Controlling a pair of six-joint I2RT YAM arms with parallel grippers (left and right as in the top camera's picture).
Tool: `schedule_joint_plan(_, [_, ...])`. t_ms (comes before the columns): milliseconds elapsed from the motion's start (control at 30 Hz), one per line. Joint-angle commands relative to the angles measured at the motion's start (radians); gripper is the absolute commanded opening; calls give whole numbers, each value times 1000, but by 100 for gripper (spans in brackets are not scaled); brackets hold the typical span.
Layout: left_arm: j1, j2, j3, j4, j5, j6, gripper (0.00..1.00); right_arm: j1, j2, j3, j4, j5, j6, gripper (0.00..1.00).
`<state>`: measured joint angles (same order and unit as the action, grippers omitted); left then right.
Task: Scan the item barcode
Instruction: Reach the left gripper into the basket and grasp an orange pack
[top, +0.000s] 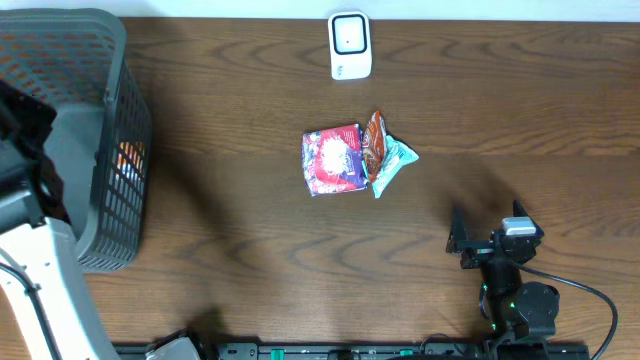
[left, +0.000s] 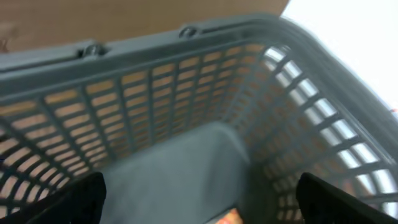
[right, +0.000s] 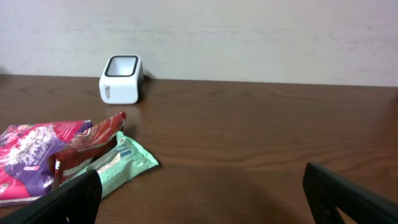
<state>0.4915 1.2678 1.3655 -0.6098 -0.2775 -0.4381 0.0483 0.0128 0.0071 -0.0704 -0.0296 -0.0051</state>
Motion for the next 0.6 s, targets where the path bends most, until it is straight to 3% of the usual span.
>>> schedule_joint_plan(0, [23, 38, 0, -50, 57, -8, 98, -2, -2, -1, -4, -6, -8, 99])
schedule_joint_plan(433, [37, 274, -6, -275, 61, -2, 98, -2, -2, -1, -4, -6, -8, 99])
schedule_joint_plan(567, [65, 333, -6, -282, 179, 54, 98, -2, -2, -1, -4, -6, -8, 99])
